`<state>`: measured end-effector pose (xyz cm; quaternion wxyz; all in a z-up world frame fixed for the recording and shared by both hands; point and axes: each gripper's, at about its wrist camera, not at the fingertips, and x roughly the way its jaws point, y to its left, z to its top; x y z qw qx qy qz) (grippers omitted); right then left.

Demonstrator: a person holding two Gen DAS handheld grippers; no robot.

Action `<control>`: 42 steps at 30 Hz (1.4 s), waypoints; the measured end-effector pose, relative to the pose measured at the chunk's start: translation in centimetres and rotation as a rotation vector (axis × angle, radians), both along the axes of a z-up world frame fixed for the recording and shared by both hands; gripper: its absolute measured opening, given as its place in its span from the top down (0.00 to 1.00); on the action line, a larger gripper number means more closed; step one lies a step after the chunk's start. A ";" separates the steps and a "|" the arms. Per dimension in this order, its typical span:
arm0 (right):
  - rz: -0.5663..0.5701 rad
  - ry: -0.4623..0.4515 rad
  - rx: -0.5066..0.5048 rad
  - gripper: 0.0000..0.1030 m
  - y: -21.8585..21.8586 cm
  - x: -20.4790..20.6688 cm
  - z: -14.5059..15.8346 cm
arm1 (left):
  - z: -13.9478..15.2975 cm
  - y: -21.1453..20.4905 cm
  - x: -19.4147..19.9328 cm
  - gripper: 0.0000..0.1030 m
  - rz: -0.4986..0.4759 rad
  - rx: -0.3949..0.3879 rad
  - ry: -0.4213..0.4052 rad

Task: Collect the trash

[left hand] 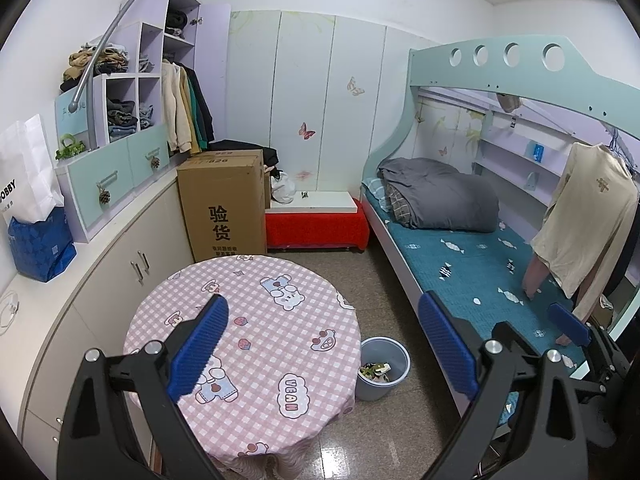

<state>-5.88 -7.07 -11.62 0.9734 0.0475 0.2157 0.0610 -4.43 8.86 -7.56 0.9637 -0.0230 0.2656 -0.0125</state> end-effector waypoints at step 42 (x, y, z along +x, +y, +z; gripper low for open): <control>-0.012 0.006 0.015 0.10 0.2 -0.1 -0.3 | -0.4 -2.2 0.4 0.09 -0.021 0.025 0.005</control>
